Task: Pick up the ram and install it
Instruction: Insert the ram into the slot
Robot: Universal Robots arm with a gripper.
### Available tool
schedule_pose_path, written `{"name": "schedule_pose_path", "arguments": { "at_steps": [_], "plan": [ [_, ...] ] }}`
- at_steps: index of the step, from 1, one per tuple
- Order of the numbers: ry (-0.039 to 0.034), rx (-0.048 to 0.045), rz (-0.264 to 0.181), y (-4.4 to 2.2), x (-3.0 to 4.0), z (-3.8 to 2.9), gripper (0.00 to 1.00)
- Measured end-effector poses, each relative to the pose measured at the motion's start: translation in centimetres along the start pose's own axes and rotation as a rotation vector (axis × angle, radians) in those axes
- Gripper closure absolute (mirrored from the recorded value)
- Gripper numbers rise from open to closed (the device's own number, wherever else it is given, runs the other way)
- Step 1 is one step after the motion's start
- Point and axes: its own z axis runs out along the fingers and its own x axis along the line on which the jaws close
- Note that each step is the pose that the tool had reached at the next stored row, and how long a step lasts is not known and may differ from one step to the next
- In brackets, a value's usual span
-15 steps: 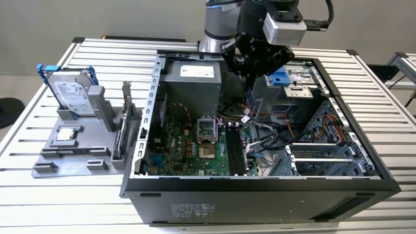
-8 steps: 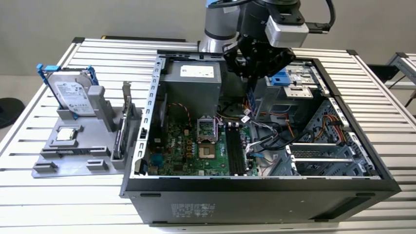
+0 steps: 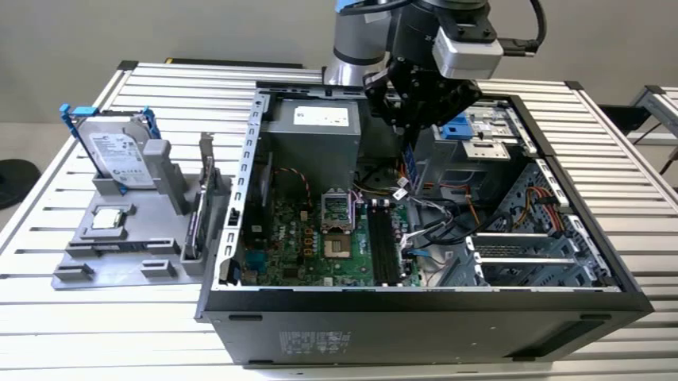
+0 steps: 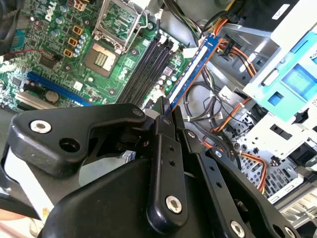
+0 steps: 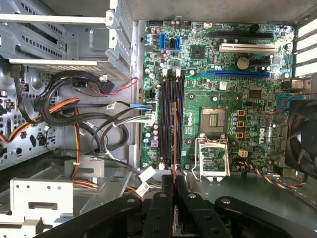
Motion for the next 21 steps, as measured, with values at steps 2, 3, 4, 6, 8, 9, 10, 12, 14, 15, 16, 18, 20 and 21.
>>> {"name": "schedule_pose_path", "arguments": {
  "at_steps": [2,3,4,6,8,9,10,12,14,15,16,18,20,21],
  "plan": [
    [0.0000,-0.0001,0.000,0.00,0.03,0.10,1.00],
    [0.0000,0.0000,0.000,0.00,0.05,0.15,1.00],
    [0.0000,-0.0001,0.000,0.00,0.08,0.20,1.00],
    [0.0000,0.0000,0.000,0.01,0.15,0.32,1.00],
    [0.0000,0.0000,0.000,0.01,0.24,0.42,1.00],
    [0.0000,-0.0001,0.000,0.02,0.28,0.47,1.00],
    [0.0000,-0.0001,0.000,0.02,0.32,0.51,1.00],
    [0.0000,-0.0001,0.000,0.03,0.40,0.60,1.00],
    [0.0000,-0.0001,0.000,0.03,0.46,0.68,1.00],
    [0.0000,-0.0002,0.000,0.03,0.49,0.71,1.00],
    [0.0000,-0.0001,0.000,0.03,0.51,0.75,1.00],
    [0.0000,-0.0001,0.000,0.03,0.56,0.82,1.00],
    [0.0000,-0.0001,0.000,0.04,0.61,0.92,1.00],
    [0.0000,-0.0001,0.000,0.03,0.62,0.95,1.00]
  ]
}}
